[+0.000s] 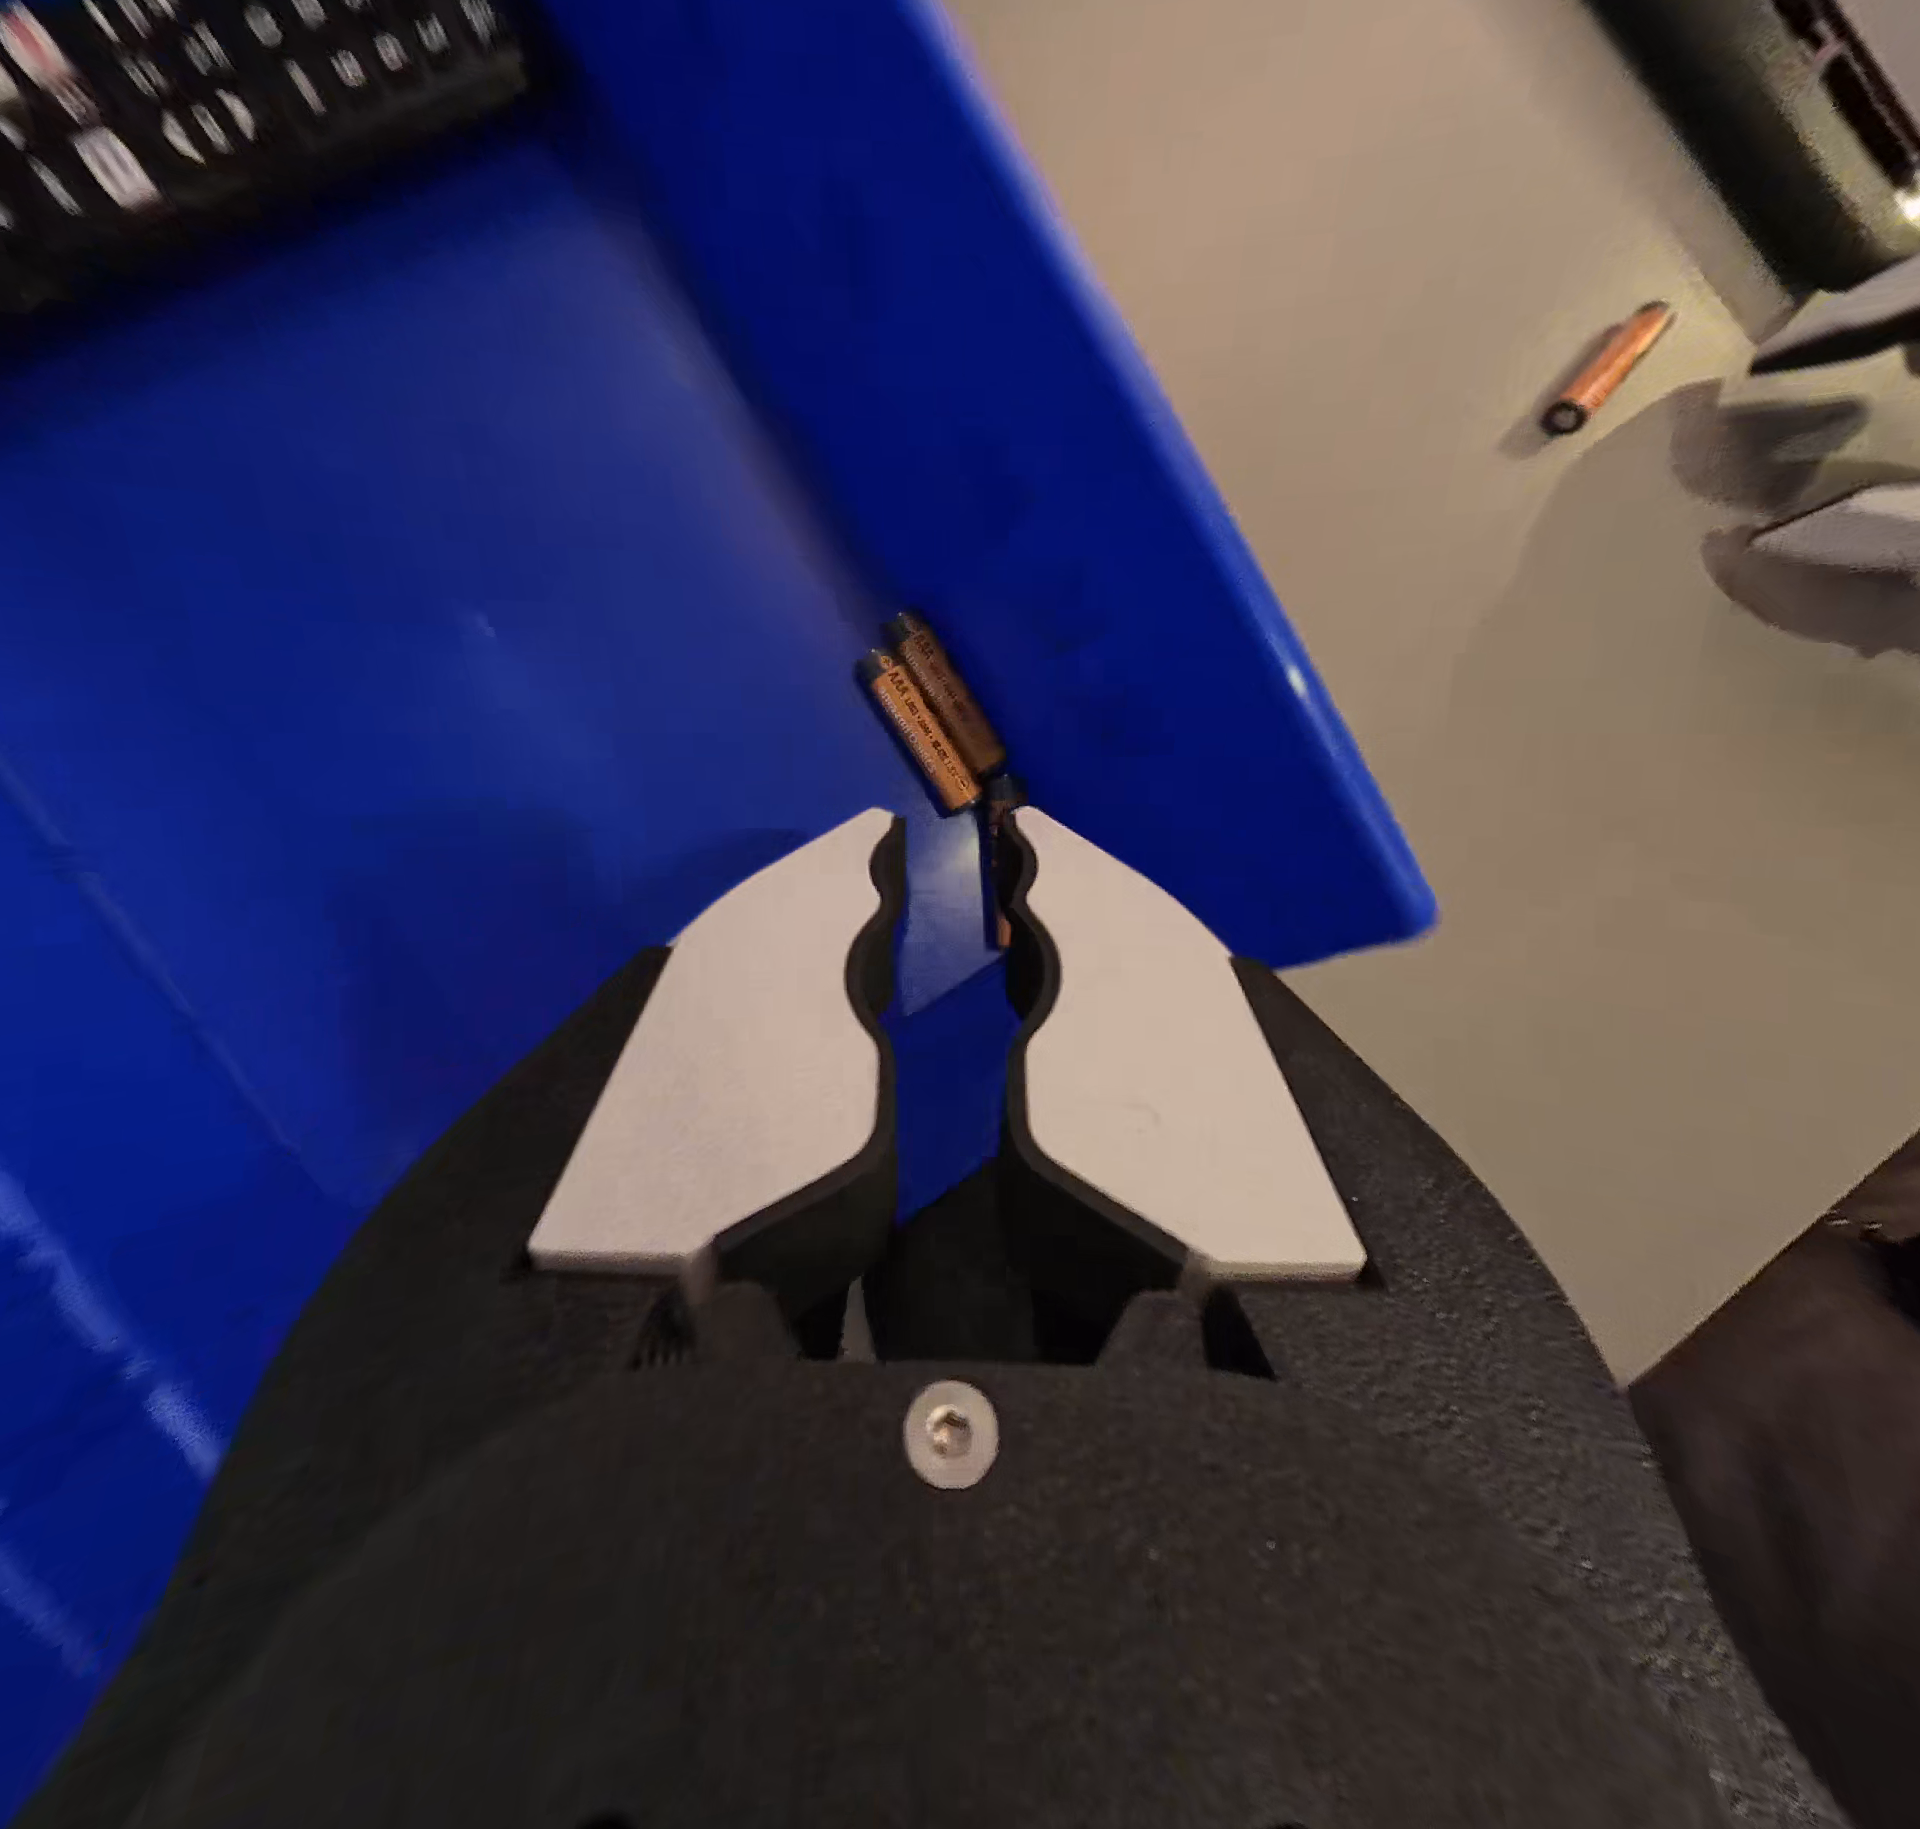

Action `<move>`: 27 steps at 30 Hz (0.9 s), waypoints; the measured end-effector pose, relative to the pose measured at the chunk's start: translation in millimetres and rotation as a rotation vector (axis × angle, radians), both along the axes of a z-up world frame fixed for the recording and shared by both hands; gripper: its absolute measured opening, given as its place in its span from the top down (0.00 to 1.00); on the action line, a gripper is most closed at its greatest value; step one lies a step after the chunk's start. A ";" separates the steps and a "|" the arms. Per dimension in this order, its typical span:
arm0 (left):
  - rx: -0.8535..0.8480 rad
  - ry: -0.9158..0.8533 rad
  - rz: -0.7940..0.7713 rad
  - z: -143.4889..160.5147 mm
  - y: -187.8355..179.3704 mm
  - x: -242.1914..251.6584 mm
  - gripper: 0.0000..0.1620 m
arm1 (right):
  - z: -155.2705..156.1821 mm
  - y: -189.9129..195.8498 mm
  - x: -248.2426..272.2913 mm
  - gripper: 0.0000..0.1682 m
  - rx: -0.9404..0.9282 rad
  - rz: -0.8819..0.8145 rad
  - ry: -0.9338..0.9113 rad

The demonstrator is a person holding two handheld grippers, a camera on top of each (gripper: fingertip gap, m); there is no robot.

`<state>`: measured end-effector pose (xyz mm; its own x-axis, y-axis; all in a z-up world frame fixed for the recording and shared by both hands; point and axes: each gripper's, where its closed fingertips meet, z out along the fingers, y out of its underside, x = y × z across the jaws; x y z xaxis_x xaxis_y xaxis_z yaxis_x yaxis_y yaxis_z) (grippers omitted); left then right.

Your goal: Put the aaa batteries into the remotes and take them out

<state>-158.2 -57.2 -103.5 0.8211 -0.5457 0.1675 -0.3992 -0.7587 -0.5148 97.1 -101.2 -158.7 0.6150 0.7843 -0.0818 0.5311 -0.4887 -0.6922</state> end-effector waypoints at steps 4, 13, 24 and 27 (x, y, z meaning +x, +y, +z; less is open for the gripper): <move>-0.088 0.003 0.025 -23.8 12.0 7.0 0.90 | -3.6 0.7 -13.3 0.70 0.016 0.003 -0.018; -0.118 0.145 0.019 -49.3 20.6 7.9 0.90 | -3.8 -0.4 -13.3 0.70 0.005 -0.014 -0.028; -0.076 0.194 0.018 -47.6 26.9 -5.6 0.93 | -3.9 1.2 -15.7 0.70 0.012 -0.011 -0.015; 0.018 0.133 0.049 -17.6 28.0 -11.2 0.94 | -2.6 -0.1 -14.1 0.70 0.014 -0.011 -0.007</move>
<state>-169.3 -29.2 -121.1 0.8614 -0.5060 0.0456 -0.4274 -0.7703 -0.4732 82.9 -101.3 -161.4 0.6240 0.7786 -0.0661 0.5308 -0.4845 -0.6954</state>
